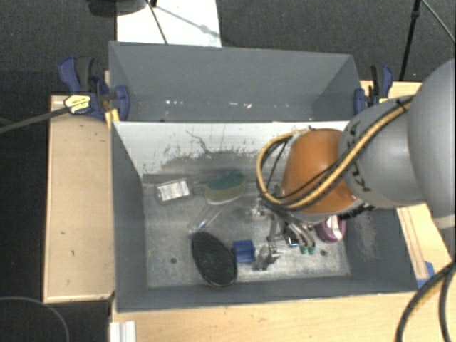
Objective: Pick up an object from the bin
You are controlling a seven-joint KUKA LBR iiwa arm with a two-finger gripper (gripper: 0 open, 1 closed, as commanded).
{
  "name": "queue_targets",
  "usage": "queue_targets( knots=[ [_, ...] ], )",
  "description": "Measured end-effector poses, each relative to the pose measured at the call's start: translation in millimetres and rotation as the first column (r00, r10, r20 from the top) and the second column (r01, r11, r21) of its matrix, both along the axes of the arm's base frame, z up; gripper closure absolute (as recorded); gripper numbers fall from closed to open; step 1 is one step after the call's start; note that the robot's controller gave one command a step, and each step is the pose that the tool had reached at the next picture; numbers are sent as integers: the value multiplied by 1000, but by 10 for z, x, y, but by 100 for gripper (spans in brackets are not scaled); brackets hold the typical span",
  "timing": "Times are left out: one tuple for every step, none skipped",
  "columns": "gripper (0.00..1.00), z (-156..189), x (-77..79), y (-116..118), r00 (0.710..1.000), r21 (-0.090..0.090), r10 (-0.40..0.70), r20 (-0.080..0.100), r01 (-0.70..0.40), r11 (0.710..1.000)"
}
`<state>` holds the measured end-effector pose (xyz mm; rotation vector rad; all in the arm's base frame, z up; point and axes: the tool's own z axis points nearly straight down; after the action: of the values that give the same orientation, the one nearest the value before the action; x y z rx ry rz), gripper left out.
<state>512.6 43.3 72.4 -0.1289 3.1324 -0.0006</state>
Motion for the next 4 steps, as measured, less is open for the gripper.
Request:
queue_targets(
  knots=[
    [0,0,-124,598,987,2,163,1,-163,987],
    [0,8,-185,1136,953,2,303,1,-303,953],
    [0,-8,-138,1781,940,-11,340,-10,-340,940],
    [0,126,-306,1919,892,-9,451,-4,-451,892]
  ],
)
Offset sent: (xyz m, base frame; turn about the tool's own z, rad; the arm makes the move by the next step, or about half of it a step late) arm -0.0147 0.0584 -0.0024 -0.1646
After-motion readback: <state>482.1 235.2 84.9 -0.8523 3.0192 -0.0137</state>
